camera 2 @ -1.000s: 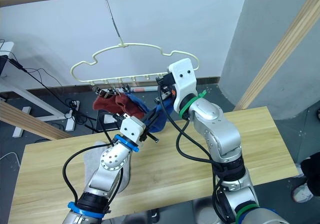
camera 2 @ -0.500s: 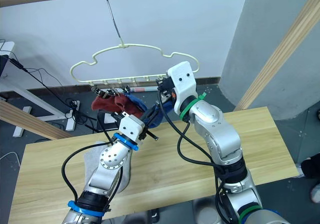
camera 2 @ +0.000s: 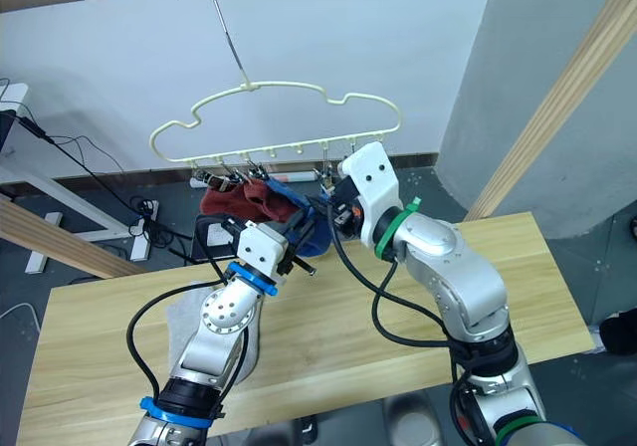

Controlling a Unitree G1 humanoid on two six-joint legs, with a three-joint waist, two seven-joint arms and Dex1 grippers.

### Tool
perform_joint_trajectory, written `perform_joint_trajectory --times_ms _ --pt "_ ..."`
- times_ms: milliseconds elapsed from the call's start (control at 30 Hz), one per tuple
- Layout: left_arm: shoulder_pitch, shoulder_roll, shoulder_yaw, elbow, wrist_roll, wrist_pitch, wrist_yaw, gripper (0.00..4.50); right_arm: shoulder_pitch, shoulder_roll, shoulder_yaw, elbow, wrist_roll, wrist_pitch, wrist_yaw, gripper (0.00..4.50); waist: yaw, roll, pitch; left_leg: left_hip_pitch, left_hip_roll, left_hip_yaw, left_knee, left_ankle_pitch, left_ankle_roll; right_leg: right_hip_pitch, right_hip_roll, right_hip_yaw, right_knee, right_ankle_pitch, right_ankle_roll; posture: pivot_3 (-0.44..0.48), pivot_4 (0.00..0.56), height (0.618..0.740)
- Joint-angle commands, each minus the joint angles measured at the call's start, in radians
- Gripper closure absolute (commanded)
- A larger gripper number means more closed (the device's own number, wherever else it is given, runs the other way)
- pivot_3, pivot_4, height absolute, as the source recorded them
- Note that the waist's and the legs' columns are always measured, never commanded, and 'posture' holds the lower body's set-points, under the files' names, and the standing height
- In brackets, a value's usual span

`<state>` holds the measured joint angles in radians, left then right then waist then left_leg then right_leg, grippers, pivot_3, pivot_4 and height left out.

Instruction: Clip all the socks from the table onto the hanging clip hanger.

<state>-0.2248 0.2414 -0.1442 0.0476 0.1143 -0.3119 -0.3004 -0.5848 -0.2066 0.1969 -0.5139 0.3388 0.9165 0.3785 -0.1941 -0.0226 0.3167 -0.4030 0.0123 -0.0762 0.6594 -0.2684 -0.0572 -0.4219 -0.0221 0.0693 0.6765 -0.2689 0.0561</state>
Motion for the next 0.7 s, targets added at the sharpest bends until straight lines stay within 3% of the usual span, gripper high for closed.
perform_joint_trajectory --times_ms 33,300,433,700 --pt "0.02 0.003 -0.007 -0.059 -0.026 0.016 -0.028 2.46 0.009 -0.031 -0.018 -0.098 0.048 0.019 0.036 2.21 0.0 0.0 0.0 0.0 0.0 0.0 0.0 0.0 0.0 0.0 0.0 0.0 0.0 0.0 0.0 -0.253 0.313 0.737" --pt "0.064 0.026 0.018 -0.185 -0.207 0.143 -0.16 0.02 0.053 -0.157 -0.017 -0.192 0.072 0.003 0.082 2.21 0.0 0.0 0.0 -0.001 0.0 0.001 0.0 0.0 0.0 0.0 0.0 0.0 -0.001 0.0 0.0 -0.265 0.313 0.737" --pt "0.126 0.202 0.071 -0.4 -0.46 0.367 -0.37 0.02 0.11 -0.199 -0.055 -0.208 0.009 -0.058 0.029 2.21 -0.002 -0.001 0.001 0.0 0.001 0.002 0.0 0.0 0.0 0.0 0.001 0.001 -0.001 0.0 0.0 -0.265 0.313 0.737" --pt "0.126 0.427 0.268 -0.566 -0.766 0.677 -0.462 0.02 0.112 -0.144 -0.034 -0.157 -0.08 -0.131 -0.064 2.21 0.0 -0.002 0.002 0.001 0.002 0.002 0.0 0.0 0.0 0.0 0.002 0.002 -0.001 -0.003 0.005 -0.242 0.315 0.737"
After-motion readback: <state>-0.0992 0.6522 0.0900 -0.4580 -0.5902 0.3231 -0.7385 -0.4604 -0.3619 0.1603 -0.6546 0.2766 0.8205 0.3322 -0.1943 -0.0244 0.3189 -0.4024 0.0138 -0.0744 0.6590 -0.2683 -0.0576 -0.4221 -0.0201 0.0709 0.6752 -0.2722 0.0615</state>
